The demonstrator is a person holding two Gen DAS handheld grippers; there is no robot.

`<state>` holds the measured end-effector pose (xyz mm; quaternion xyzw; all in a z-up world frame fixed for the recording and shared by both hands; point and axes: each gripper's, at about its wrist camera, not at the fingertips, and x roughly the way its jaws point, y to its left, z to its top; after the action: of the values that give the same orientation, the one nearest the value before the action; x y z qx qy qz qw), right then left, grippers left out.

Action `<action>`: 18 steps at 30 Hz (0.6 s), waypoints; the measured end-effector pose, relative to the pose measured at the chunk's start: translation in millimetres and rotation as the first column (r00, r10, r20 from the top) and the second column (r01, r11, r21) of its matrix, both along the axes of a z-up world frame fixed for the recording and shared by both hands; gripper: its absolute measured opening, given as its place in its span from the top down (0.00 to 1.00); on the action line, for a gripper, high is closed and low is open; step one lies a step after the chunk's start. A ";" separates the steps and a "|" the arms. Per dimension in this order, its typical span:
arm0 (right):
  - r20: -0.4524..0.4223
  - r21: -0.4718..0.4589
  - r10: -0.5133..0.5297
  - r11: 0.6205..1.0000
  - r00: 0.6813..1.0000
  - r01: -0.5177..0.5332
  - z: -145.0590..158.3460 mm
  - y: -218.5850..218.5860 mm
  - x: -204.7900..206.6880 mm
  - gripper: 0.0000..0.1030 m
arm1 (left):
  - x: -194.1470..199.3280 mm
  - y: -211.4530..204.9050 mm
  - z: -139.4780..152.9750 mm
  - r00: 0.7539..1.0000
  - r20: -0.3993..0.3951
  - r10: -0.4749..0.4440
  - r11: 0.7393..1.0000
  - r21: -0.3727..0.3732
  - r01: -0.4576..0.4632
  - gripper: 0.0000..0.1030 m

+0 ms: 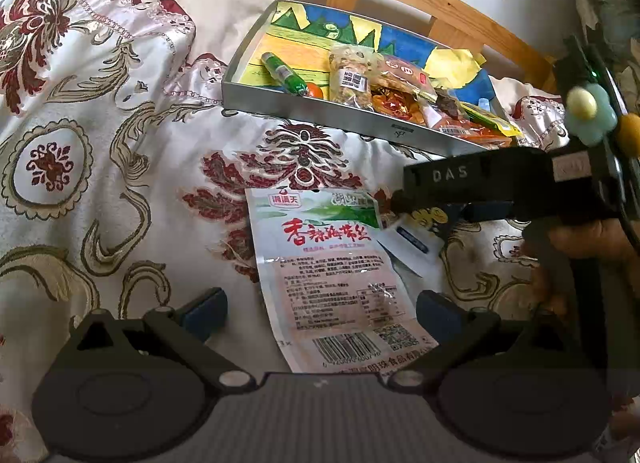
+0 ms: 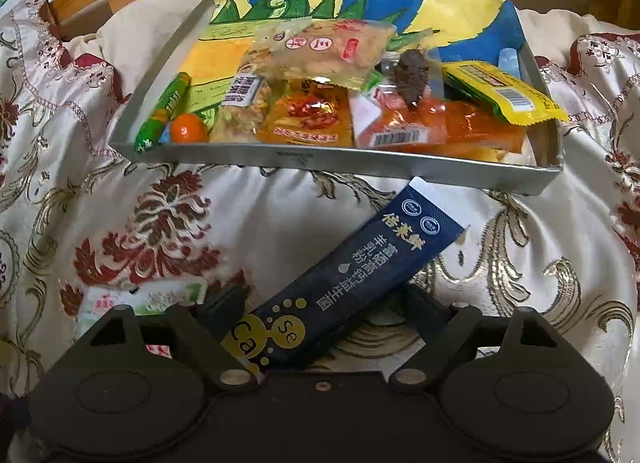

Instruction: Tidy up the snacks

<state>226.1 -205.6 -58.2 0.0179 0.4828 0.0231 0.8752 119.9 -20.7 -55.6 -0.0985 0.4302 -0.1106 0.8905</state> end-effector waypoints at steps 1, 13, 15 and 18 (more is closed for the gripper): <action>0.004 -0.006 0.007 1.000 1.000 -0.007 0.8 -0.8 -1.8 0.21 | 0.0 0.0 0.0 1.000 0.000 0.000 1.000 0.000 0.000 0.00; 0.001 -0.103 0.179 0.979 0.984 -0.178 13.7 -22.5 -40.4 0.41 | -1.0 -1.8 -0.4 1.000 0.005 -0.008 1.000 0.012 0.008 0.00; 0.012 -0.112 0.208 0.972 0.978 -0.205 15.1 -27.0 -51.3 0.44 | -0.3 -2.6 -0.4 1.000 0.006 -0.008 1.000 0.018 0.008 0.00; 0.045 -0.124 0.259 0.960 0.965 -0.252 16.6 -28.5 -70.0 0.45 | 4.9 -7.3 -0.6 1.000 0.010 0.008 1.000 0.029 -0.008 0.00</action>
<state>156.1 -234.1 -41.5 -0.0970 0.4549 0.1082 0.8786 124.8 -28.0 -56.2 -0.0866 0.4268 -0.1013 0.8945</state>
